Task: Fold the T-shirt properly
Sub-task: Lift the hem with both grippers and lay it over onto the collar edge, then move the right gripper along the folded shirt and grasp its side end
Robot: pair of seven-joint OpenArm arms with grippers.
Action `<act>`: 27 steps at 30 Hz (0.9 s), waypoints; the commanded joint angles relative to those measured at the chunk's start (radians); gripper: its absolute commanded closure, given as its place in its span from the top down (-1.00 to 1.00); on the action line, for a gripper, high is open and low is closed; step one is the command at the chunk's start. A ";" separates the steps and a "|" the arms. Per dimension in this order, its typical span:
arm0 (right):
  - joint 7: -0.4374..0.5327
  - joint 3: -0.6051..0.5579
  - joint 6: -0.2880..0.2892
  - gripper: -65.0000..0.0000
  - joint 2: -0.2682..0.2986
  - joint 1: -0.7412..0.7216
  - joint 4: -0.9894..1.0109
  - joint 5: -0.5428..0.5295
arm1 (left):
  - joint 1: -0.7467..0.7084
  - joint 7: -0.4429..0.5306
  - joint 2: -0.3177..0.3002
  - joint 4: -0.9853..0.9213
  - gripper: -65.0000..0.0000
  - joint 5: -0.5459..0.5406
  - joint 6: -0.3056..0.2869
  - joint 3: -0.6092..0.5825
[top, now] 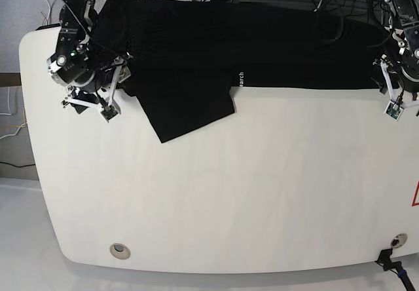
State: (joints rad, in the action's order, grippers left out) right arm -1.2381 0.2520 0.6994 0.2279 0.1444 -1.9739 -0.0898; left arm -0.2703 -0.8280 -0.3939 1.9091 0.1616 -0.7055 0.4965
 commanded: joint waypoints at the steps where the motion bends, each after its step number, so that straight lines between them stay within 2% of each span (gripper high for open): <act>1: 0.010 0.040 -0.001 0.38 0.014 -0.021 -0.020 -0.184 | 0.026 0.009 0.002 0.019 0.82 -0.047 0.007 0.004; 6: 0.008 0.046 -0.001 0.34 0.043 0.001 -0.015 -0.500 | 0.024 0.009 0.051 0.022 0.82 -0.156 0.007 0.009; 8: 0.008 0.042 -0.001 0.16 0.043 0.028 -0.015 -0.551 | 0.016 0.009 0.080 0.022 0.82 -0.159 0.007 0.009; 10: 0.008 0.036 -0.001 -0.18 0.029 0.051 -0.006 -0.565 | -0.007 0.009 0.105 0.022 0.77 -0.159 0.007 0.006; 11: 0.008 0.033 -0.001 -0.37 0.018 0.062 0.000 -0.561 | -0.024 0.009 0.115 0.022 0.66 -0.161 0.007 0.003; 12: 0.008 0.031 -0.001 -0.61 0.015 0.077 0.006 -0.561 | -0.042 0.009 0.128 0.022 0.46 -0.161 0.007 0.001; 14: 0.010 0.027 -0.001 -1.00 0.009 0.105 0.017 -0.560 | -0.063 0.009 0.140 0.019 -0.07 -0.161 0.007 -0.015; 17: 0.010 0.027 -0.001 -1.00 0.009 0.126 0.038 -0.560 | -0.099 0.009 0.148 0.017 -0.93 -0.159 0.007 -0.045; 18: 0.010 0.027 -0.001 -1.00 0.014 0.133 0.052 -0.560 | -0.105 0.009 0.155 0.016 -1.00 -0.159 0.007 -0.046; 22: 0.042 0.027 -0.001 -1.00 0.020 0.137 0.149 -0.555 | -0.109 0.012 0.166 -0.058 -1.00 -0.156 0.007 -0.046; 27: 0.171 -0.032 -0.001 -1.00 0.063 0.123 0.293 -0.426 | -0.086 0.046 0.161 -0.211 -1.00 -0.155 0.007 -0.049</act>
State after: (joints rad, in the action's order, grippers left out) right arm -1.1042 0.2409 0.7006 0.2676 0.2817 -1.7054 -0.5949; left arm -0.3725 -0.7895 -0.2222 1.7283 -0.0025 -0.6971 0.4465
